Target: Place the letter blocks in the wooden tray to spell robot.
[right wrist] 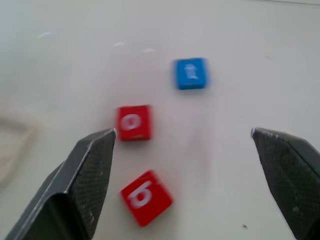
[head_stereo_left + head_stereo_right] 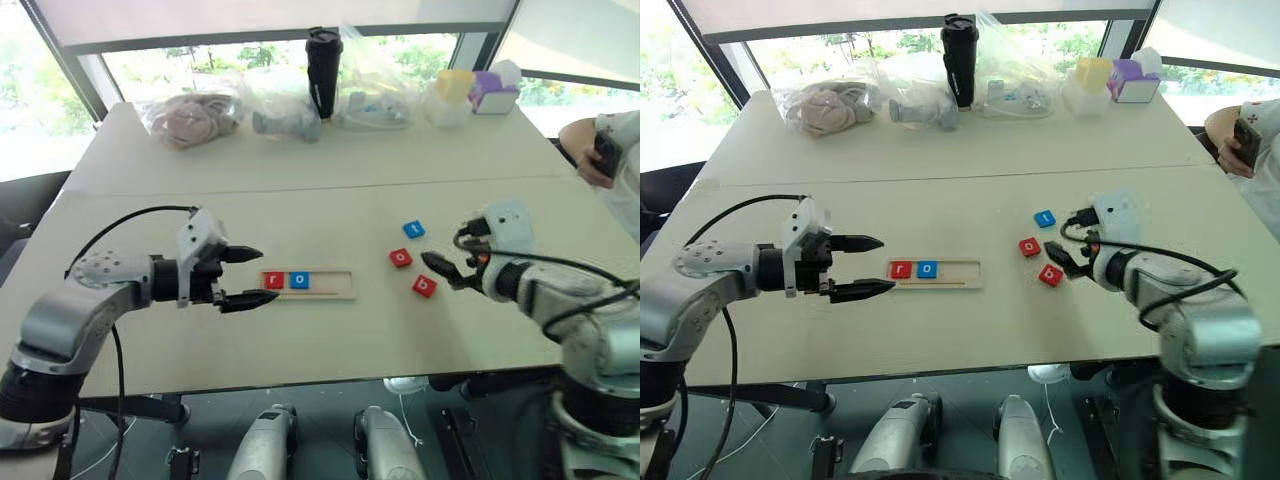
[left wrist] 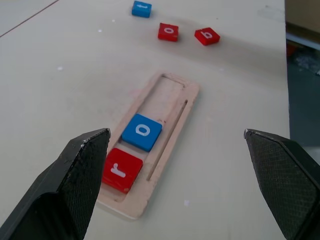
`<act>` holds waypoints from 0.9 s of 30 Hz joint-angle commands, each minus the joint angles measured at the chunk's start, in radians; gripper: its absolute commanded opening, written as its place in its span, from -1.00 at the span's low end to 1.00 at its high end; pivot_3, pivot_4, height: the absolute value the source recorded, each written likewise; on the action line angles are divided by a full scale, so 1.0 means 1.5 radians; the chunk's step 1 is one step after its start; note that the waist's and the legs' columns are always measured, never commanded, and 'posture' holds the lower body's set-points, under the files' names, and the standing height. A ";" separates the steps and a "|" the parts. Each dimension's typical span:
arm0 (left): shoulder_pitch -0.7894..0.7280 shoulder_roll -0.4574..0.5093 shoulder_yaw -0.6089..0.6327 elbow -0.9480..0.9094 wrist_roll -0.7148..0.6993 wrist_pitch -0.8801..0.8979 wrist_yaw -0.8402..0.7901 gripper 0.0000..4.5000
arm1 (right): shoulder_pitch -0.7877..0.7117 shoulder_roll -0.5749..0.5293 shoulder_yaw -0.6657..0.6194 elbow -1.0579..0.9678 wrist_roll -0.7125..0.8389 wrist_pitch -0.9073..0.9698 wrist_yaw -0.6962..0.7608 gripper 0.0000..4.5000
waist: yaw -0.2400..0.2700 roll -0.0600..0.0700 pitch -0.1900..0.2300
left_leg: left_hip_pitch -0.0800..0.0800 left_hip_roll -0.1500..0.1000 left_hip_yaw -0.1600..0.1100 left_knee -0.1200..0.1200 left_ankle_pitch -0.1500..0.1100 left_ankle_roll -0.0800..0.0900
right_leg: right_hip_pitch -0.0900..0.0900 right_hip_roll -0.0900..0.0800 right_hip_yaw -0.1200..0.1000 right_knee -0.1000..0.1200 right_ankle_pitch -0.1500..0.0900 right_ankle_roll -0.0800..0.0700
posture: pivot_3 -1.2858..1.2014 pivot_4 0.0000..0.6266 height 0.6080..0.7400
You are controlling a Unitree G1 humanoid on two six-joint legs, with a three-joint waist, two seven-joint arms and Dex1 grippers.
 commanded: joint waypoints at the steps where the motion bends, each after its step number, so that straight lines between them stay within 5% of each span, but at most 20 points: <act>1: -0.015 0.042 -0.003 -0.024 -0.003 -0.023 -0.061 1.00 | 0.105 -0.127 0.054 0.046 0.011 -0.229 0.204 0.97 | 0.000 -0.001 0.000 | 0.000 0.000 0.000 0.000 0.000 0.001 | 0.001 0.000 0.000 -0.001 -0.001 0.001 | 0.03 -0.52 1.00; 9: -0.025 0.063 -0.017 -0.020 0.015 -0.039 -0.085 1.00 | 0.088 -0.144 0.122 0.236 -0.044 -0.434 0.239 0.97 | -0.001 -0.001 0.000 | 0.000 0.002 0.006 0.001 -0.001 0.001 | 0.001 -0.003 0.001 -0.005 0.001 -0.002 | 0.03 -0.52 1.00; 21: 0.018 0.060 -0.004 -0.054 0.011 -0.033 -0.052 1.00 | 0.033 -0.125 0.176 0.348 -0.069 -0.508 0.251 0.97 | 0.002 -0.001 0.000 | 0.000 0.002 0.008 0.001 -0.001 0.002 | 0.000 -0.003 0.001 -0.005 0.002 -0.002 | 0.03 -0.52 1.00; 27: 0.028 0.063 0.004 -0.063 0.007 -0.031 -0.043 1.00 | 0.019 -0.114 0.181 0.380 -0.073 -0.515 0.247 -0.30 | 0.002 -0.001 0.000 | 0.000 0.003 0.009 0.001 -0.001 0.002 | 0.000 -0.003 0.002 -0.005 0.002 -0.002 | 0.03 -0.52 1.00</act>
